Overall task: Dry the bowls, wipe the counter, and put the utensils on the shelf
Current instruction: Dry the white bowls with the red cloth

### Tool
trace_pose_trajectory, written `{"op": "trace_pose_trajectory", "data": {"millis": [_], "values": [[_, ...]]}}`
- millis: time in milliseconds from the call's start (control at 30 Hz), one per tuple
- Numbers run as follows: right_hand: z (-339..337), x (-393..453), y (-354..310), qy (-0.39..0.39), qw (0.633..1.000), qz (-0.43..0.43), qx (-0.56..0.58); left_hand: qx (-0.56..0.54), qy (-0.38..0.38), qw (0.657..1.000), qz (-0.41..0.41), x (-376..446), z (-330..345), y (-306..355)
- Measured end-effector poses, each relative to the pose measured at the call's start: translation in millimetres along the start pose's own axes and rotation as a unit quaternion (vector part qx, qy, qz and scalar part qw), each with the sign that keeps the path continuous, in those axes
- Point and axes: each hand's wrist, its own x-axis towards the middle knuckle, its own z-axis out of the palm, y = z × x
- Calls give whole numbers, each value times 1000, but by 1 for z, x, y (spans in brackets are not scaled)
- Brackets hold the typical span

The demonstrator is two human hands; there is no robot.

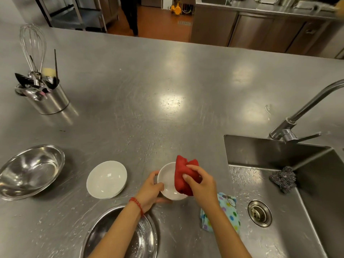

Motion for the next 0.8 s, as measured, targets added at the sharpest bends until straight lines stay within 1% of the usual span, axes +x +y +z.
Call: {"op": "trace_pose_trajectory", "data": {"millis": [67, 133, 233, 300, 333, 400, 433, 500, 533, 567, 600, 633, 667, 700, 733, 767, 800], "values": [[2, 0, 3, -9, 997, -1, -79, -16, -37, 999, -7, -1, 4, -1], [5, -3, 4, -11, 990, -20, -137, -28, -71, 997, -6, -3, 8, -1], [10, -7, 2, 6, 975, -61, -215, -15, -98, 995, 27, -6, 18, -1], [14, -5, -3, 4, 955, -49, -293, 15, -79, 995, 58, -7, 27, 0], [15, -3, -6, -12, 941, -31, -335, 28, -53, 996, 69, -7, 30, -1], [14, 2, -13, -75, 914, 7, -398, 45, 2, 995, 88, -7, 36, -4], [10, 5, -15, -116, 911, 15, -395, 48, 22, 994, 94, -7, 39, -5], [1, 11, -18, -194, 926, 9, -324, 38, 42, 993, 99, -10, 44, -9], [-4, 11, -20, -217, 935, 0, -282, 28, 46, 993, 105, -12, 46, -10], [-6, 11, -21, -220, 943, -9, -248, 24, 50, 992, 117, -14, 49, -10], [-6, 8, -22, -204, 952, -22, -225, 37, 54, 989, 132, -15, 51, -10], [-5, 5, -22, -170, 961, -39, -216, 58, 56, 986, 148, -16, 51, -10], [-2, 0, -22, -127, 964, -57, -226, 77, 54, 982, 162, -16, 52, -9], [2, -5, -21, -86, 959, -70, -259, 87, 53, 979, 174, -16, 52, -9], [5, -8, -21, -56, 945, -79, -312, 94, 57, 977, 185, -16, 52, -9], [7, -12, -22, -47, 923, -76, -373, 98, 64, 974, 194, -16, 53, -9], [9, -11, -23, -53, 900, -61, -428, 100, 71, 972, 203, -16, 54, -8]]}}
